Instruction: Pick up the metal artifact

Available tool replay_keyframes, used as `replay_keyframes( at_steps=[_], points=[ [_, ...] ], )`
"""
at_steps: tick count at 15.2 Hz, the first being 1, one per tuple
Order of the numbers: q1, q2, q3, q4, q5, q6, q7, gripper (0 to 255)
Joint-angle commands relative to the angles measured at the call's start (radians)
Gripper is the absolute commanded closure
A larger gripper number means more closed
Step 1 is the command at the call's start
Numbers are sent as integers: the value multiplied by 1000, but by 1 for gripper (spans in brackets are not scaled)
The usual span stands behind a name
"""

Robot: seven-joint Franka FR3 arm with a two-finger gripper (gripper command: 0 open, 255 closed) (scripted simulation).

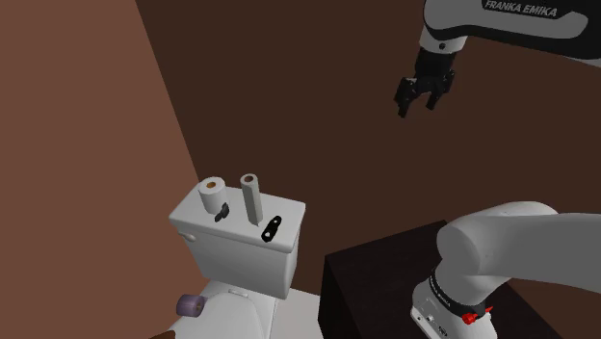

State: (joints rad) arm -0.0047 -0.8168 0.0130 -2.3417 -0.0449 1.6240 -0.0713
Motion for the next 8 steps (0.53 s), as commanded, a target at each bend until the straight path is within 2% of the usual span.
replay_keyframes(
  at_steps=[1, 8],
  points=[
    [0, 0, 0, 0, 0, 0, 0, 0],
    [15, 18, 125, -151, 96, 136, 202, 0]
  ],
)
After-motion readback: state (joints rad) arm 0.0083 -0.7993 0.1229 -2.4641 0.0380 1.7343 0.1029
